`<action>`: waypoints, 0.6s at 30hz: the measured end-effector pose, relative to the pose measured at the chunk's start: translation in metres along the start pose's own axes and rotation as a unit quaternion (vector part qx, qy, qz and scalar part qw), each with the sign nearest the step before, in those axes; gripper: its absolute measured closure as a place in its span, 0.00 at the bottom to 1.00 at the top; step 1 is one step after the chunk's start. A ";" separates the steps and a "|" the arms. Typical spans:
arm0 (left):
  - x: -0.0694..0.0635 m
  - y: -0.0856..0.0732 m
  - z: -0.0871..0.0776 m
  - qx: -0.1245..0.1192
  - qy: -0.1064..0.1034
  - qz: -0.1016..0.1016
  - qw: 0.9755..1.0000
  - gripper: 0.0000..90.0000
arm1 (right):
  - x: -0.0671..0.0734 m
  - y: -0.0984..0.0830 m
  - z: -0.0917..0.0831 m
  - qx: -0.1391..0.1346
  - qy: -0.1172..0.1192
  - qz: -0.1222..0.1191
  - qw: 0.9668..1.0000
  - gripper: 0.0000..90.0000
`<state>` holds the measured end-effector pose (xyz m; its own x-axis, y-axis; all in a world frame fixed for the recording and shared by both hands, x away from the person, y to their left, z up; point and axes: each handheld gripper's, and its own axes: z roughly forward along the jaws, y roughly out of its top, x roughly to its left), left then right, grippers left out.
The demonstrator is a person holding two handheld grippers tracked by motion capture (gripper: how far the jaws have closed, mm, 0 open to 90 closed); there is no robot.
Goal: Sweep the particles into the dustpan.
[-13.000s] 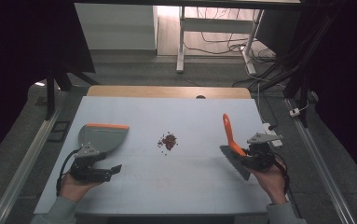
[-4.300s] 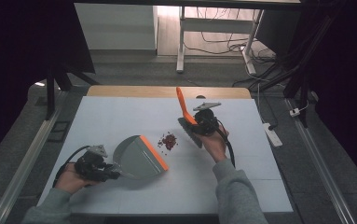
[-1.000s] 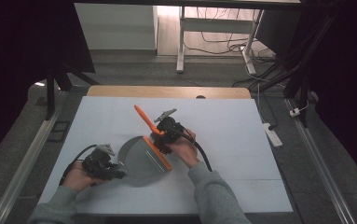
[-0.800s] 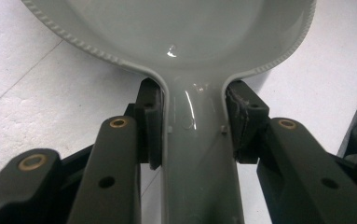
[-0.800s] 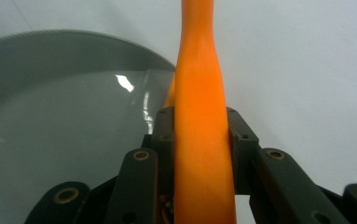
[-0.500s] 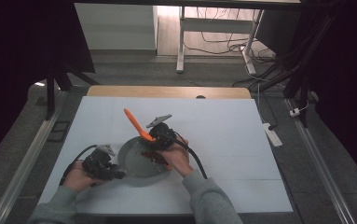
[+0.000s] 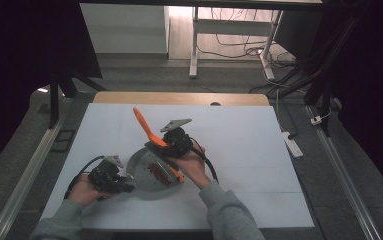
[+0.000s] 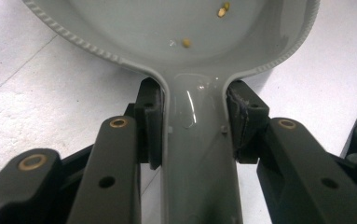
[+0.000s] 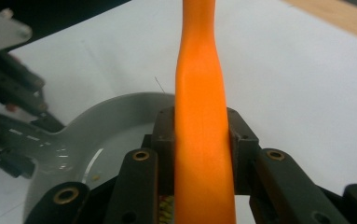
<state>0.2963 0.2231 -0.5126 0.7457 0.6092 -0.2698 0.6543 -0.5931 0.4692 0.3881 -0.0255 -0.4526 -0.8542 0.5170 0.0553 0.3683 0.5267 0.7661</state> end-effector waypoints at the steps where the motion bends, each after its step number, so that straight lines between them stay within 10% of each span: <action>1: 0.000 0.000 0.000 0.001 0.000 0.000 1.000 0.69 | -0.004 0.000 -0.003 -0.004 -0.006 0.003 1.000 0.78; 9: 0.000 -0.001 0.002 0.001 -0.002 -0.003 1.000 0.69 | -0.029 -0.006 -0.017 -0.005 -0.044 0.025 0.999 0.78; 18: 0.003 -0.004 -0.002 -0.005 -0.003 -0.006 1.000 0.69 | -0.051 -0.005 0.008 0.040 -0.083 0.015 0.996 0.78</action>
<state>0.2962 0.2279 -0.5138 0.7380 0.6137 -0.2806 0.6626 -0.5803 0.4734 0.4328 -0.0492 -0.4647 -0.7722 0.6345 -0.0338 0.4266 0.5571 0.7125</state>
